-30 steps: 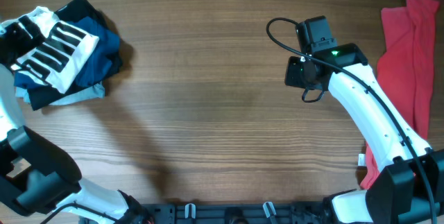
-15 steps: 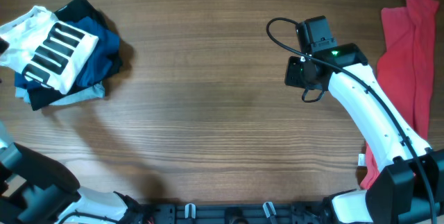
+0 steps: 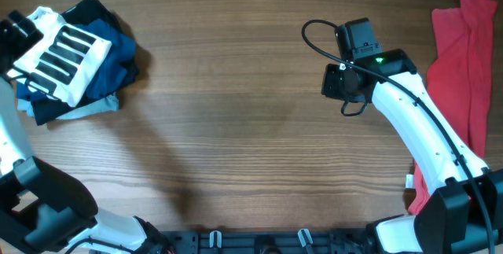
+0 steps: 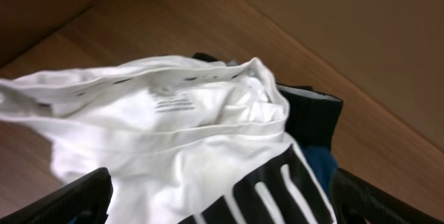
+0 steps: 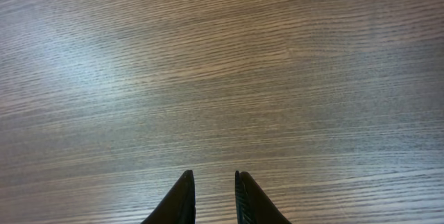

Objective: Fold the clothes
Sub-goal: 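Release the shirt on the pile and raise the left gripper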

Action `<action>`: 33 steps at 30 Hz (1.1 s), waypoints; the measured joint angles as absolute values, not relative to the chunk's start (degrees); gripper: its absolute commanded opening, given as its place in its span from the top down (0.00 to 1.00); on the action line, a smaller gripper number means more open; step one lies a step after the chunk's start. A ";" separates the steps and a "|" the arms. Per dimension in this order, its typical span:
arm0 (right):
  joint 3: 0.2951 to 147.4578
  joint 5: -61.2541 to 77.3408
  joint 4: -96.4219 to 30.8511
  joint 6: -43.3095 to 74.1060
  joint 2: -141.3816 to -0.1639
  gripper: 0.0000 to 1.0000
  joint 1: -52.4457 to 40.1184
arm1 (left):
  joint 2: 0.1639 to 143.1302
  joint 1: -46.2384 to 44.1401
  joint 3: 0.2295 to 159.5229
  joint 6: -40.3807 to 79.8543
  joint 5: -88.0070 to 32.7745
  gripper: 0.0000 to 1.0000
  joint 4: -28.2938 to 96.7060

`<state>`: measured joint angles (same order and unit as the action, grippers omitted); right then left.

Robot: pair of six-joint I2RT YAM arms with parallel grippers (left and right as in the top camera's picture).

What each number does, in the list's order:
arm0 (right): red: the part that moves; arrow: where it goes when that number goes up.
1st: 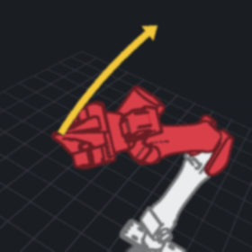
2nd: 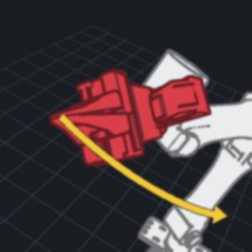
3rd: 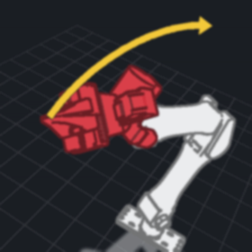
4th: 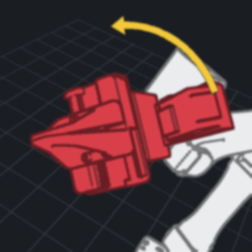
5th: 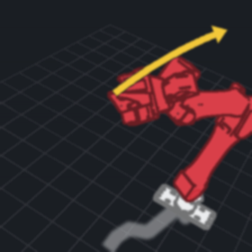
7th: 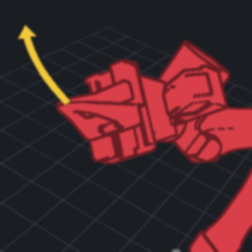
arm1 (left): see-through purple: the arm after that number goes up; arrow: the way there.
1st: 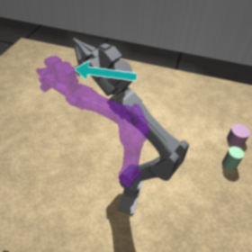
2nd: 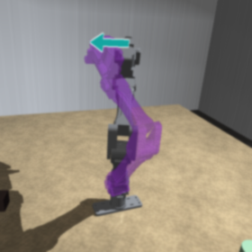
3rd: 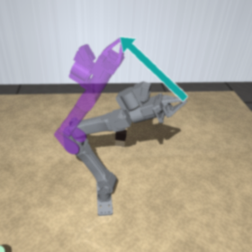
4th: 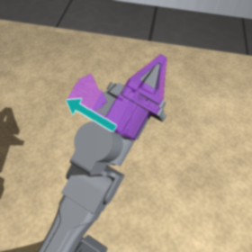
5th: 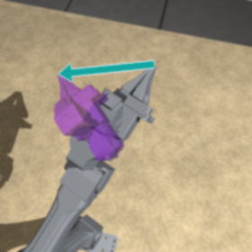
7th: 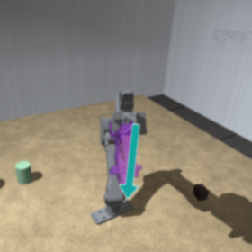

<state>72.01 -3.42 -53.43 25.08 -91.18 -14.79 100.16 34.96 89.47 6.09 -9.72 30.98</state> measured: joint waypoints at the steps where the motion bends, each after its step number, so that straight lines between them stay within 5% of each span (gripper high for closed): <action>1: 72.01 -3.38 -53.56 25.06 -91.18 0.80 -14.79 | 100.20 34.68 89.47 6.07 -9.21 0.00 30.46; 24: 72.01 -2.98 -54.41 24.40 -91.18 0.79 -14.79 | 112.05 39.70 90.50 5.82 -9.13 0.00 26.85; 30: 72.01 -2.96 -54.41 24.36 -91.18 0.63 -14.79 | 102.98 37.87 92.51 5.65 -11.40 0.00 29.63; 33: 72.01 -2.94 -54.41 24.40 -91.18 0.42 -14.79 | 96.73 35.35 93.49 5.65 -12.05 0.00 32.80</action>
